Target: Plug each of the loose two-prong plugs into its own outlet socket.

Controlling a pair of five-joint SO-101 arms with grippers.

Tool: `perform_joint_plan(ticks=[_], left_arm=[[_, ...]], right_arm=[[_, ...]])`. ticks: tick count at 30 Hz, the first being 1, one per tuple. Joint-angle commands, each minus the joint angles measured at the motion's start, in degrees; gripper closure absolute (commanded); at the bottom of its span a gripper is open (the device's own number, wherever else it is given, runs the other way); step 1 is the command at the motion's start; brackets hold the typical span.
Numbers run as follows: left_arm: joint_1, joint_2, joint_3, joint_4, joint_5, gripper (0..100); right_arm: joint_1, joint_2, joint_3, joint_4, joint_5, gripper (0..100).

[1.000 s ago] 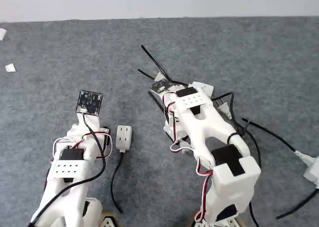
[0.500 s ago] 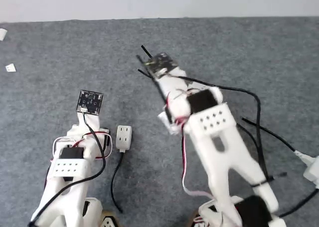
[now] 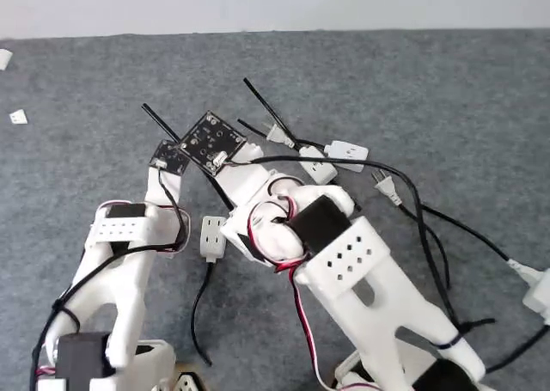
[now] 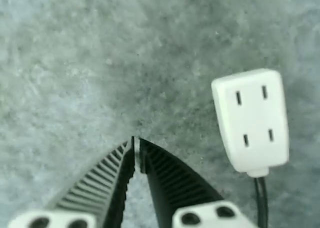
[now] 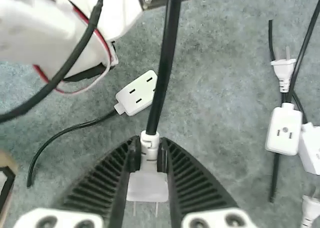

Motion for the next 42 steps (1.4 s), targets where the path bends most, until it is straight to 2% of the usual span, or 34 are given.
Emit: perform_joint_plan(ticks=[1, 4, 14, 23, 27, 30, 33, 38, 42], left_arm=[[0.1, -3.4, -0.5, 0.5, -3.1, 99], [2.4, -8.6, 4.7, -1.8, -4.5, 99], [7.8, -28.4, 18.5, -3.0, -9.8, 99], [10.0, -36.7, 23.8, -2.9, -10.0, 99], [11.1, -39.4, 25.6, -2.8, -13.6, 99], [10.5, -41.5, 25.9, -3.2, -10.7, 99], [10.2, -43.3, 26.2, -5.7, -4.1, 99], [0.4, -47.0, 28.0, -16.4, 9.0, 99], [-6.6, -51.2, 28.0, -18.7, 19.5, 99]], right_arm=[[-0.5, -2.2, 5.6, -7.4, -2.4, 99.0], [-1.7, -1.8, 9.7, -11.5, -3.7, 99.1], [-3.3, -1.8, 10.2, -11.3, -3.9, 99.1], [-3.2, -1.8, 10.1, -11.8, -7.6, 99.1], [-3.1, -1.8, 10.1, -12.7, -9.8, 99.1], [-2.0, -1.8, 10.4, -13.7, -12.0, 99.1], [0.0, -1.7, 11.9, -17.3, -16.9, 99.1], [1.0, -1.7, 17.9, -28.3, -22.3, 99.1], [1.7, -1.2, 22.7, -37.7, -25.3, 99.1]])
